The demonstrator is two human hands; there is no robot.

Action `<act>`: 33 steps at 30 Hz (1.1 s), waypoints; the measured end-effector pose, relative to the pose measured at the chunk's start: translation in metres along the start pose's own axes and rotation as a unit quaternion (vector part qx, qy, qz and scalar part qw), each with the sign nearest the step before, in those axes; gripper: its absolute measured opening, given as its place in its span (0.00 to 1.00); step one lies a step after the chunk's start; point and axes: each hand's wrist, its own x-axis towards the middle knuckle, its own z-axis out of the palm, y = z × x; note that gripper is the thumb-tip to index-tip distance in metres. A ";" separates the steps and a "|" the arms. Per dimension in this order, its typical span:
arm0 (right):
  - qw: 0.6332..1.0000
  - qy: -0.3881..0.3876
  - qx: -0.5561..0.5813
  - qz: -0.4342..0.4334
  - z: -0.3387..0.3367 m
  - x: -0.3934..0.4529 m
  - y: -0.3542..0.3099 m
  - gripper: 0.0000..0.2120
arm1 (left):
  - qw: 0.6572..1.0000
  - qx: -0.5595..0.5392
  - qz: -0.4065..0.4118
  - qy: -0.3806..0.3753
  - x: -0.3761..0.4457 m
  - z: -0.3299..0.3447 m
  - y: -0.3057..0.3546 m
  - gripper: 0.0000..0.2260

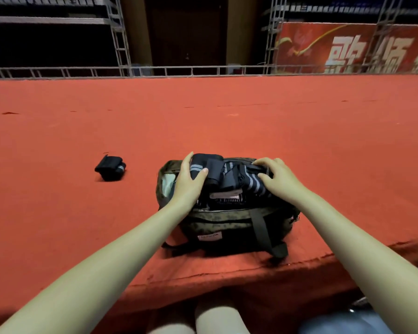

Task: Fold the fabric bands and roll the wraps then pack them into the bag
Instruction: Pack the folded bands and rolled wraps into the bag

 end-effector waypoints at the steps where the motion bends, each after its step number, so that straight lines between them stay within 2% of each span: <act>1: 1.000 0.009 0.003 0.002 0.001 0.005 0.002 0.15 | 1.000 -0.002 0.005 0.006 -0.002 0.000 0.000 0.26; 4: 0.998 0.063 0.003 0.003 0.003 0.014 0.004 0.15 | 0.999 -0.017 0.023 0.015 -0.006 -0.002 0.000 0.26; 7: 0.998 0.053 -0.039 -0.001 0.004 0.019 0.006 0.14 | 0.999 -0.006 0.034 0.018 -0.004 -0.004 0.003 0.24; 9: 0.994 0.052 -0.098 -0.019 0.004 0.018 0.006 0.12 | 1.000 -0.006 0.011 0.026 -0.003 -0.006 0.006 0.23; 10: 0.988 0.075 -0.130 -0.031 0.003 0.016 0.004 0.12 | 0.999 -0.012 -0.010 0.029 -0.003 -0.008 0.009 0.22; 12: 0.974 0.142 -0.174 -0.031 0.001 0.012 0.001 0.16 | 0.999 -0.014 -0.036 0.030 -0.002 -0.013 0.010 0.22; 14: 0.969 0.175 -0.172 0.020 -0.001 0.008 -0.001 0.23 | 0.998 -0.007 -0.039 0.051 0.001 -0.022 0.008 0.22; 15: 0.972 0.165 -0.159 0.056 -0.002 0.008 -0.001 0.24 | 0.997 -0.003 -0.042 0.061 0.003 -0.027 0.006 0.22; 17: 0.981 0.115 -0.123 0.101 -0.005 0.010 0.001 0.19 | 0.996 0.035 -0.057 0.050 0.006 -0.038 0.004 0.21; 19: 0.987 0.092 -0.099 0.089 -0.009 0.011 0.000 0.15 | 0.990 0.121 -0.070 0.011 0.006 -0.048 -0.002 0.22; 21: 0.987 0.113 -0.093 0.062 -0.015 0.013 -0.006 0.13 | 0.978 0.193 -0.076 -0.013 0.005 -0.053 -0.009 0.24; 24: 0.985 0.150 -0.080 0.036 -0.026 0.018 -0.024 0.12 | 0.955 0.294 -0.038 -0.001 0.001 -0.055 -0.018 0.25; 27: 0.982 0.168 -0.072 0.040 -0.035 0.026 -0.037 0.13 | 0.930 0.347 0.098 0.074 -0.006 -0.049 -0.015 0.16; 29: 0.985 0.146 -0.081 0.050 -0.035 0.028 -0.036 0.13 | 0.917 0.365 0.151 0.058 -0.009 -0.044 -0.014 0.11; 31: 0.987 0.117 -0.101 0.050 -0.030 0.026 -0.033 0.12 | 0.919 0.368 0.139 0.018 -0.010 -0.042 -0.013 0.12; 33: 0.987 0.102 -0.121 0.034 -0.025 0.019 -0.033 0.12 | 0.930 0.346 0.125 0.013 -0.011 -0.045 -0.011 0.12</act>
